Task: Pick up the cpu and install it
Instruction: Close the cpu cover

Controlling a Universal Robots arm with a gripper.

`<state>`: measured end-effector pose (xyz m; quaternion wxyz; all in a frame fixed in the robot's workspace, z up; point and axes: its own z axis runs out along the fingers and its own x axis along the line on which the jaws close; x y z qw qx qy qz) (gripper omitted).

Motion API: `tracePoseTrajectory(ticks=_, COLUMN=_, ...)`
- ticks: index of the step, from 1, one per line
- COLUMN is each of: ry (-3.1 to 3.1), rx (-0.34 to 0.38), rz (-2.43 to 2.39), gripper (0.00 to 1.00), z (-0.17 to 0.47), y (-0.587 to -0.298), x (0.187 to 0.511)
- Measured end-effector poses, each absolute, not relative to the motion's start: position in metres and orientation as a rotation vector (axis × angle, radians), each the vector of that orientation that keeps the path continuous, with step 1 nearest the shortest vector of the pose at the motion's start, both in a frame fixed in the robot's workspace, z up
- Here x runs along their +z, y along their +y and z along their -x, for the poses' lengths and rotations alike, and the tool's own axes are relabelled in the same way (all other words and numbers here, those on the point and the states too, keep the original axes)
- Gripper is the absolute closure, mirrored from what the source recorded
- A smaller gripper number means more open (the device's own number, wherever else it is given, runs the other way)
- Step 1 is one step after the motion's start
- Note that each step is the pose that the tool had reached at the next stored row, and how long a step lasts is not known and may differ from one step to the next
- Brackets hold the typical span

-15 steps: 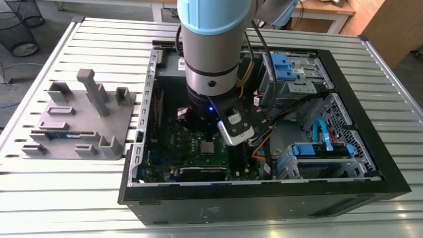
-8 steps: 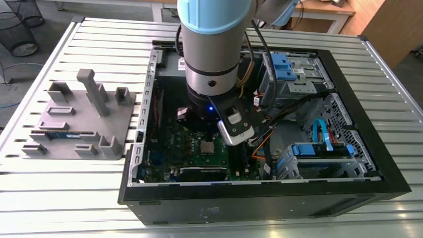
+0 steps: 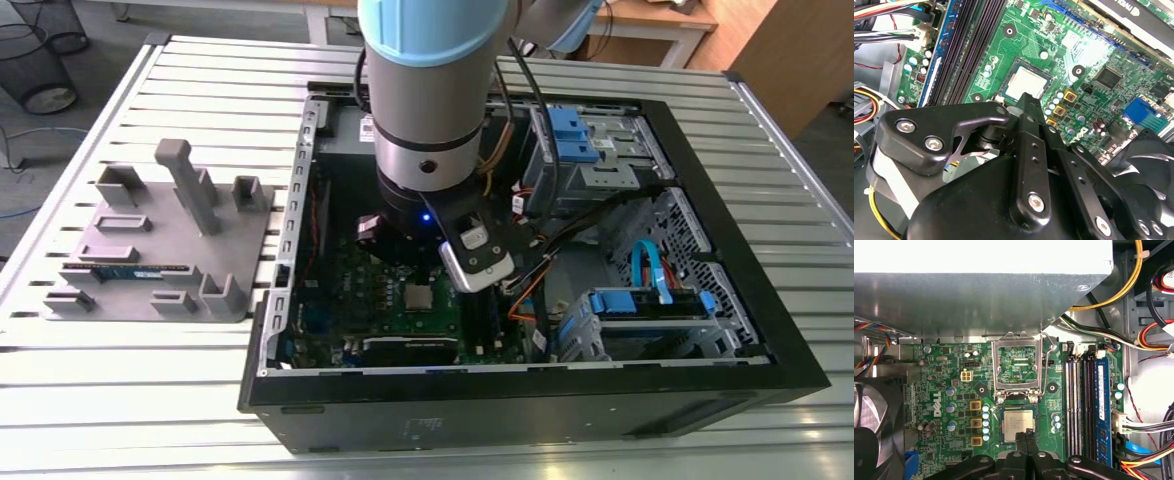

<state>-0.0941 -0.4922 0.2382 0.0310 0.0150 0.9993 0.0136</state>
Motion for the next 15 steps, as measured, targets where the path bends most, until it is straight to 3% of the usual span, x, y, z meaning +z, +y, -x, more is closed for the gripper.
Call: tracePoseTrajectory(ticks=15, ry=3.079, rx=0.042, rz=-0.046, gripper=0.89, z=0.0917, y=-0.4922, x=0.2383)
